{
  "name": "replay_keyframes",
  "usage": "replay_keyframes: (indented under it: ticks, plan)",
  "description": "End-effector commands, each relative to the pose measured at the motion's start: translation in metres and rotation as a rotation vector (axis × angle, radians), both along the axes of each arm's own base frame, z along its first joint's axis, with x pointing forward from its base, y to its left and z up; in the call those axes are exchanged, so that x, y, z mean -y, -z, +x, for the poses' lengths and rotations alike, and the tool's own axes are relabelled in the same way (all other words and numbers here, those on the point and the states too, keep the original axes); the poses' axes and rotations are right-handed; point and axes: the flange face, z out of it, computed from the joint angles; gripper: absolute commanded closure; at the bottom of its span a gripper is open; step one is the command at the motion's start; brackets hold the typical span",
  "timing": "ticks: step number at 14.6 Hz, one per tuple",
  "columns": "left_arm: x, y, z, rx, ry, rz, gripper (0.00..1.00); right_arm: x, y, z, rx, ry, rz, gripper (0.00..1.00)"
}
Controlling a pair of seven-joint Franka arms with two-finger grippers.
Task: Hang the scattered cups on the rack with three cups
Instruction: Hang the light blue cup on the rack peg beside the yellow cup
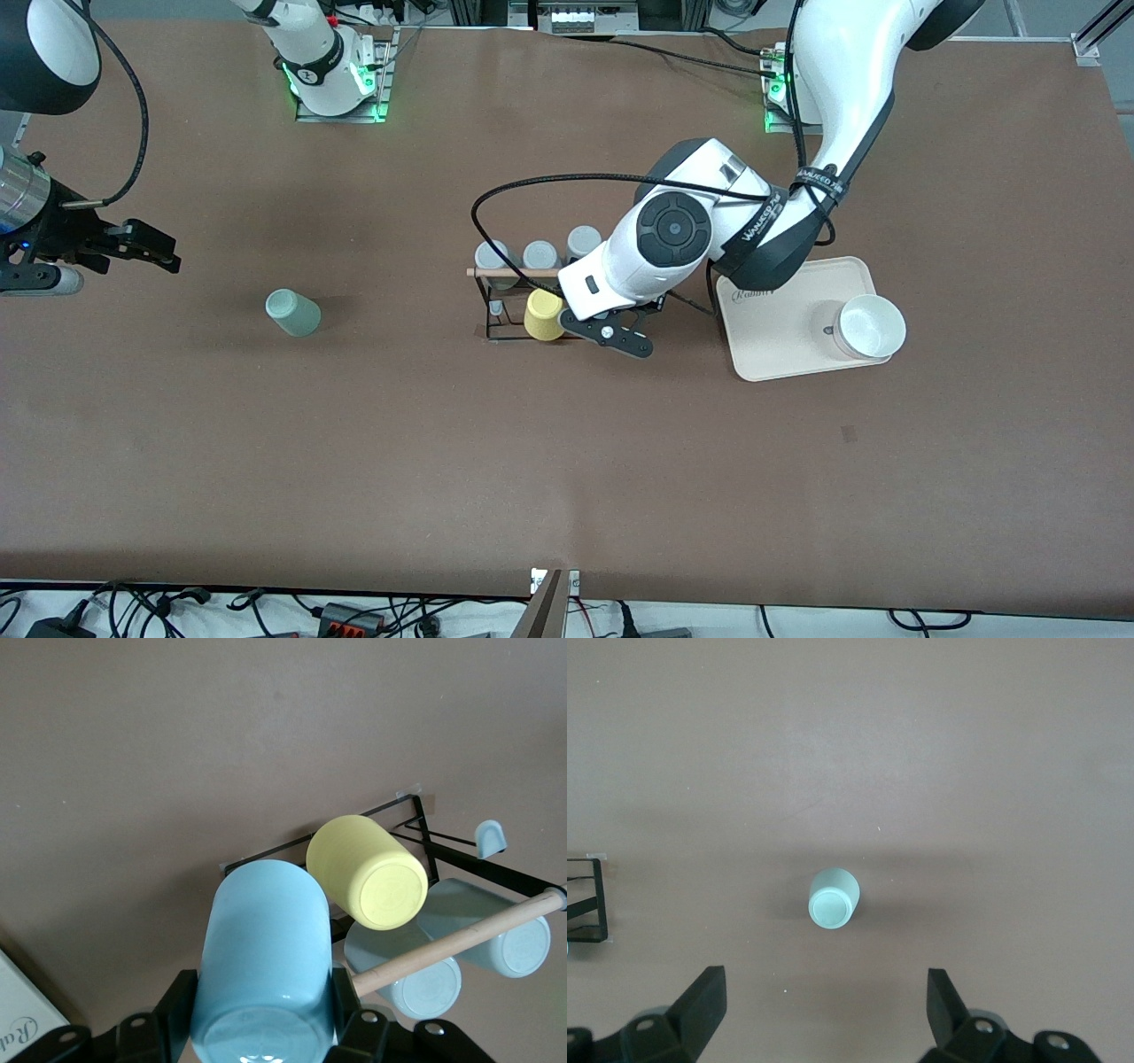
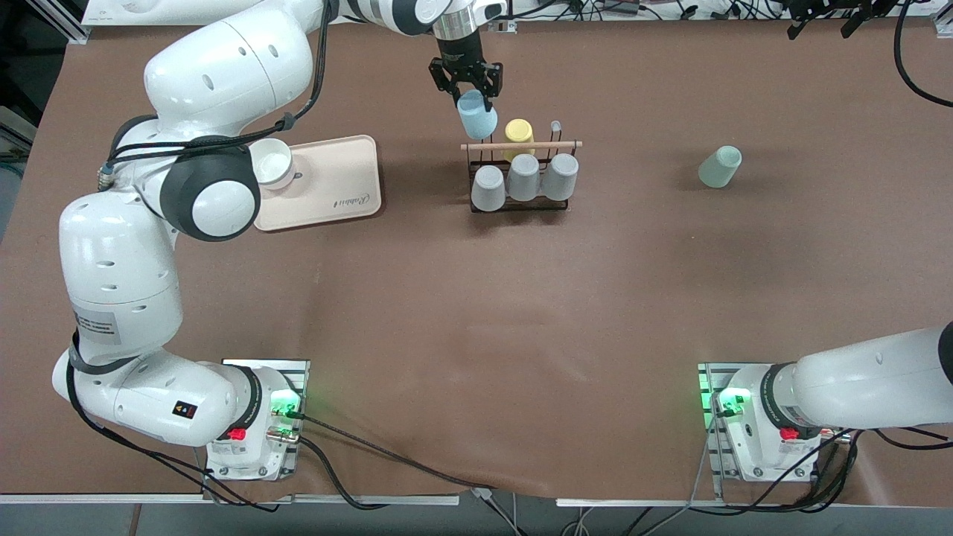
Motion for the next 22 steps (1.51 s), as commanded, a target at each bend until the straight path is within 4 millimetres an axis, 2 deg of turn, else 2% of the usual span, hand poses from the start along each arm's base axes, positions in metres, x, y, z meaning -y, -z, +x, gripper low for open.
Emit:
replay_keyframes:
  ticks: [1, 3, 6, 9, 10, 11, 12, 13, 15, 18, 19, 20, 22]
  plan:
    - [0.004, 0.002, -0.001, 0.017, 0.034, 0.006, 0.94, 0.0, 0.001, -0.011, 0.008, 0.003, -0.014, 0.0]
    - [0.004, 0.004, -0.001, 0.017, 0.036, 0.008, 0.94, 0.001, 0.001, -0.012, 0.006, 0.005, -0.014, 0.0]
    - [0.014, 0.019, -0.006, 0.009, 0.051, 0.009, 0.92, 0.007, 0.002, -0.012, -0.002, 0.015, -0.014, 0.0]
    - [0.015, 0.028, -0.005, 0.043, 0.066, 0.037, 0.86, 0.006, 0.003, -0.01, 0.001, 0.014, -0.015, 0.0]
    - [0.015, 0.03, -0.006, 0.039, 0.068, 0.04, 0.8, 0.007, 0.003, -0.01, 0.001, 0.015, -0.015, 0.0]
    - [0.015, 0.033, -0.006, 0.034, 0.067, 0.04, 0.67, 0.009, 0.004, -0.01, 0.0, 0.018, -0.015, 0.0]
    - [0.012, 0.033, -0.004, 0.033, 0.062, 0.04, 0.42, 0.009, 0.003, -0.01, 0.001, 0.018, -0.015, 0.0]
    - [0.01, 0.03, -0.003, 0.038, 0.061, 0.04, 0.0, 0.009, 0.003, -0.01, 0.001, 0.018, -0.015, 0.0]
    - [0.006, 0.015, 0.003, 0.055, 0.042, 0.028, 0.0, 0.009, 0.004, -0.009, 0.0, 0.018, -0.015, 0.0]
    - [-0.022, -0.02, 0.019, 0.097, -0.004, 0.016, 0.0, 0.01, 0.004, -0.009, 0.001, 0.022, -0.014, 0.0]
    - [-0.042, -0.033, 0.029, 0.109, -0.034, 0.016, 0.0, 0.011, 0.004, -0.009, 0.001, 0.022, -0.014, 0.0]
    - [-0.062, -0.056, 0.037, 0.135, -0.064, 0.008, 0.0, 0.011, 0.004, -0.009, 0.001, 0.022, -0.014, 0.0]
    - [-0.093, -0.087, 0.037, 0.122, -0.09, 0.049, 0.0, 0.01, 0.005, -0.009, -0.005, 0.024, -0.012, 0.0]
